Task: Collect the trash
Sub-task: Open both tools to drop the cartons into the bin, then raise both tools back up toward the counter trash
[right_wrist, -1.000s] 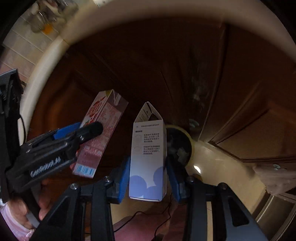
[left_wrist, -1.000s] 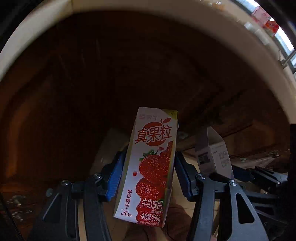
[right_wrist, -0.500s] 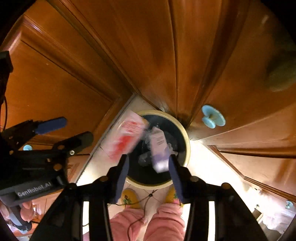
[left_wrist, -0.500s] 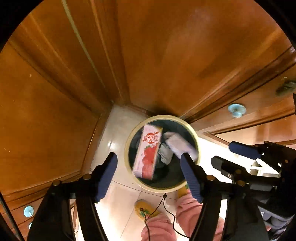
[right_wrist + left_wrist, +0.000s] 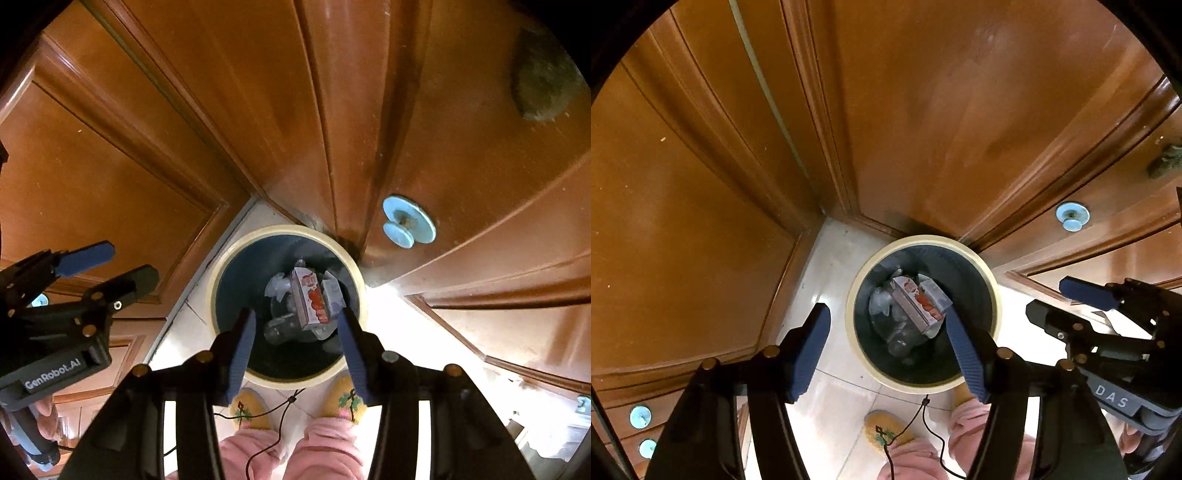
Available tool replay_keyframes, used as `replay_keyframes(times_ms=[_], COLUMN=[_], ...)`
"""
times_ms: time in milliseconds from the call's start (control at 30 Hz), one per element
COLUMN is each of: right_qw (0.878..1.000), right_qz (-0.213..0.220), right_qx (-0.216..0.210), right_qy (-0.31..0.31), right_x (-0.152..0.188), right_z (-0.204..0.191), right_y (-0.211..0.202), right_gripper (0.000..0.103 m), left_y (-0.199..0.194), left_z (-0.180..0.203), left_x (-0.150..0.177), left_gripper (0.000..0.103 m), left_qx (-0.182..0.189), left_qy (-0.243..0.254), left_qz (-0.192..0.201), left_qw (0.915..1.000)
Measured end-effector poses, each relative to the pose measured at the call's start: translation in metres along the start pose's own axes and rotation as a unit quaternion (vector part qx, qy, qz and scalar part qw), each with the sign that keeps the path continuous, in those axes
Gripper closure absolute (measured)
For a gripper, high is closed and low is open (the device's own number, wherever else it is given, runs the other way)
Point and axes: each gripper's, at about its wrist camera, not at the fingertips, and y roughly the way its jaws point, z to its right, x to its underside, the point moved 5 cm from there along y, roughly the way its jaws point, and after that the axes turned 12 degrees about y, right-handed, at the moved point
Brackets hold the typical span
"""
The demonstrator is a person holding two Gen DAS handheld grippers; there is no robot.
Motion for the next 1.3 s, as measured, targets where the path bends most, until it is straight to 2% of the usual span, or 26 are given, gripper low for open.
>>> replay_keyframes(times_ms=[233,400,700,933,1133,1300], right_qw=[1.000,1.000,0.999,0.998,0.995,0.989], right_qz=[0.000,0.008,0.037,0.058,0.096,0.138], right_qx=[-0.006,-0.013,-0.027,-0.030,-0.036,-0.043], right_qy=[0.013,0.012,0.006,0.003,0.009,0.025], right_x=[0.002,0.006,0.006,0.003,-0.002,-0.008], right_z=[-0.003,-0.011,-0.028,-0.041,-0.051,-0.057], right_y=[-0.016,-0.043,-0.110,-0.176,-0.253,-0.322], right_gripper=[0.056,0.056,0.056,0.056,0.056,0.056], left_y=[-0.015,-0.043,-0.119,-0.198,-0.273,-0.340], left_z=[-0.011,-0.023,-0.019,-0.007,0.005,0.007], left_x=[0.002,0.004,-0.011,-0.030,-0.047,-0.068], left_gripper=[0.047,0.047,0.047,0.047,0.046,0.041], left_qx=[0.016,0.019,0.014,0.023,0.021,0.016], left_qy=[-0.055,-0.089,-0.069,-0.050,-0.008,0.024], left_qz=[-0.025,-0.027,-0.001,0.023,0.055,0.099], left_qw=[0.9980,0.9955,0.9975,0.9982,0.9982,0.9946])
